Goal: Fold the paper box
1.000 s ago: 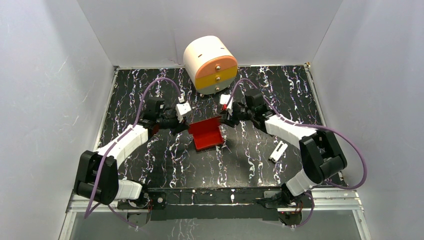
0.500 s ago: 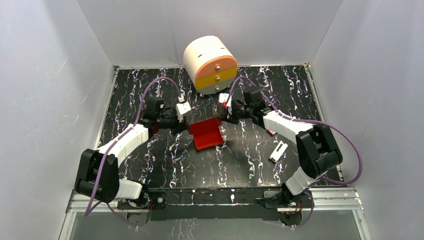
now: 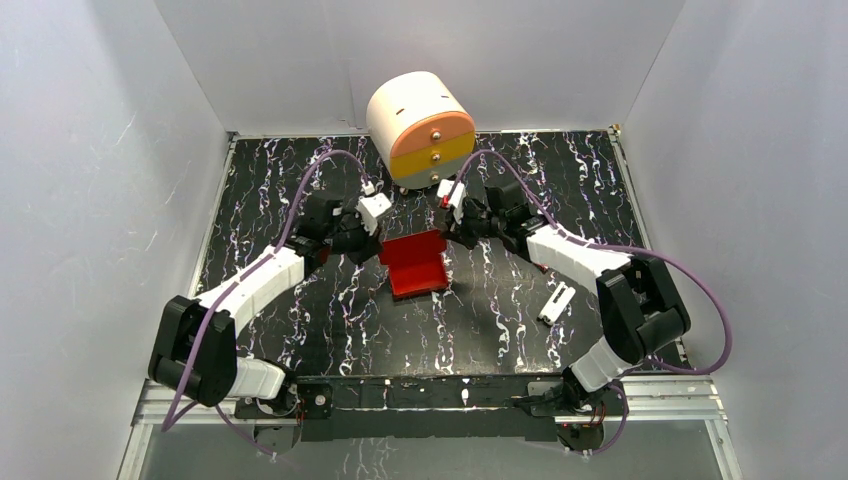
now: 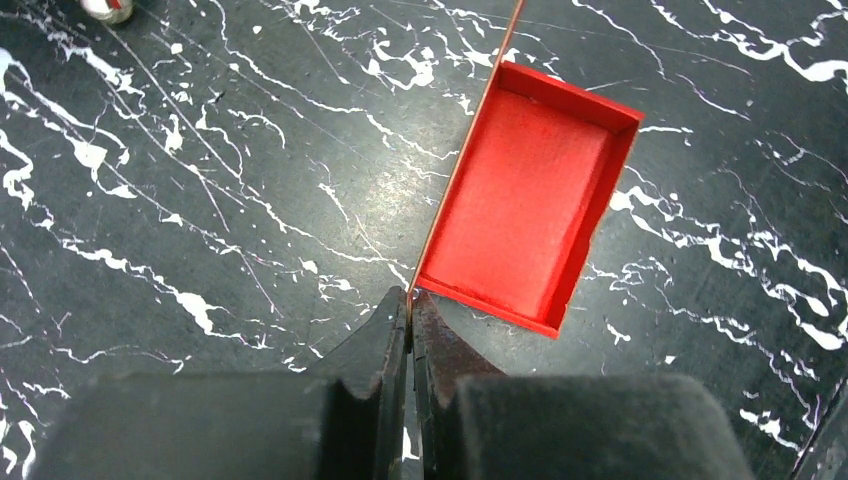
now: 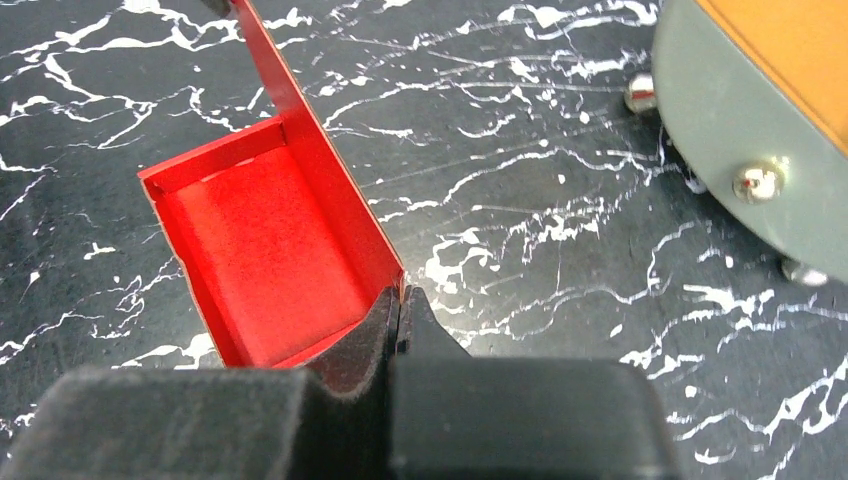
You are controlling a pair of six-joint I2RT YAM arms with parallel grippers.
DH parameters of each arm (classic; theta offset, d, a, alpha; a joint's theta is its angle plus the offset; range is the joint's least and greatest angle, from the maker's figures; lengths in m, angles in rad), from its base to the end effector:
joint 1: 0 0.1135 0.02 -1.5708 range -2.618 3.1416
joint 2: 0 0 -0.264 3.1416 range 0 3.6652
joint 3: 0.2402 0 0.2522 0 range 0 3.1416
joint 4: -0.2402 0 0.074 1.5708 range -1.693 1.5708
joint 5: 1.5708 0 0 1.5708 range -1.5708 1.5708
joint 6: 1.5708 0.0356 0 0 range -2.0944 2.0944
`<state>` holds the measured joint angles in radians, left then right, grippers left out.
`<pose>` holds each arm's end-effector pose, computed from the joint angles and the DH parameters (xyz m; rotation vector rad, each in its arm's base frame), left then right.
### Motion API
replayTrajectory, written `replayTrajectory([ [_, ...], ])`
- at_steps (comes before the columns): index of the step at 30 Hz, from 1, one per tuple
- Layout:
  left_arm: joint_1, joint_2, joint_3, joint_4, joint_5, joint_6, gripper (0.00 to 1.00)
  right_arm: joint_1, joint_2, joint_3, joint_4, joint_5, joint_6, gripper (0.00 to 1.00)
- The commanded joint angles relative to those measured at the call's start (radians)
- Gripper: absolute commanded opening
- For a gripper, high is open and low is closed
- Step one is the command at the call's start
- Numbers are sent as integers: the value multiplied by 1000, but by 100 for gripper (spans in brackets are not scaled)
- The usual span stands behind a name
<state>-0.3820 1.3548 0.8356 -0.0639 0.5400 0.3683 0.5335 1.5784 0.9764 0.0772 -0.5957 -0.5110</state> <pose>0.2652 -0.1263 0.2444 1.0572 1.8335 -0.5871 0.2890 0.1939 0.2364 -1.3210 1.5766 0.6348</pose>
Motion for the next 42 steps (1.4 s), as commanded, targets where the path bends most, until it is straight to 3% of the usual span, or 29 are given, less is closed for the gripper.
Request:
replayTrajectory([
  [1, -88, 14, 41, 31, -212, -141, 0, 55, -66, -28, 95, 155, 134, 0],
  [11, -159, -16, 20, 125, -476, -452, 0, 192, -114, -99, 165, 530, 338, 0],
  [25, -302, -58, -44, 235, -789, -682, 0, 373, -65, -37, 104, 1048, 637, 0],
  [33, -359, -42, -52, 260, -941, -770, 0, 426, -1, 22, 64, 1233, 755, 2],
  [42, -369, 3, -46, 269, -1011, -861, 0, 450, 31, 52, 33, 1299, 811, 3],
])
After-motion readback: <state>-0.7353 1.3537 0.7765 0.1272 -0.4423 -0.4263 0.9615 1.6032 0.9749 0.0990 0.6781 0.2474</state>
